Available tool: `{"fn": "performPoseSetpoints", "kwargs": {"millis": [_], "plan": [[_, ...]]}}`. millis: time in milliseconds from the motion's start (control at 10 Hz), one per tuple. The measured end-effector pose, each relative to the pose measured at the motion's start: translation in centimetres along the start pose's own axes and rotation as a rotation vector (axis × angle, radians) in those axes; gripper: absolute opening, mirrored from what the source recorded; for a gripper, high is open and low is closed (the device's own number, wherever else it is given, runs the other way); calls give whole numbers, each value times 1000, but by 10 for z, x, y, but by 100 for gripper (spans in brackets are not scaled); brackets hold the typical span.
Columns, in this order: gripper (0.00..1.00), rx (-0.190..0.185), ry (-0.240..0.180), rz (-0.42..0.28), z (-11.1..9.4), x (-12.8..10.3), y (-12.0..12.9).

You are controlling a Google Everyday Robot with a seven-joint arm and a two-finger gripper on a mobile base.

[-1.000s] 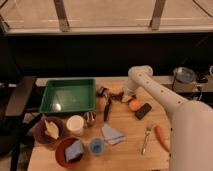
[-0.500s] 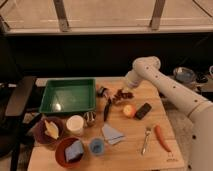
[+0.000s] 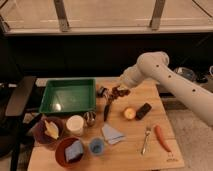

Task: Place grapes in plastic cup

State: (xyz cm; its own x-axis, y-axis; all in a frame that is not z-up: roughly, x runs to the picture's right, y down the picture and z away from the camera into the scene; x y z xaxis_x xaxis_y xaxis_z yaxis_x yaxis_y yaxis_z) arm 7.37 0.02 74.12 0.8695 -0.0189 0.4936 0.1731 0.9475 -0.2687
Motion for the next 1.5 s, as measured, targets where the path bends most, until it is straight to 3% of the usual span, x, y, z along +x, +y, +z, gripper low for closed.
{"fn": "performPoseSetpoints", "kwargs": {"millis": [300, 500, 1500], "plan": [[0, -28, -111, -92, -20, -71, 39], [0, -48, -159, -129, -31, -99, 58], [0, -61, -164, -147, -32, -102, 60]]}}
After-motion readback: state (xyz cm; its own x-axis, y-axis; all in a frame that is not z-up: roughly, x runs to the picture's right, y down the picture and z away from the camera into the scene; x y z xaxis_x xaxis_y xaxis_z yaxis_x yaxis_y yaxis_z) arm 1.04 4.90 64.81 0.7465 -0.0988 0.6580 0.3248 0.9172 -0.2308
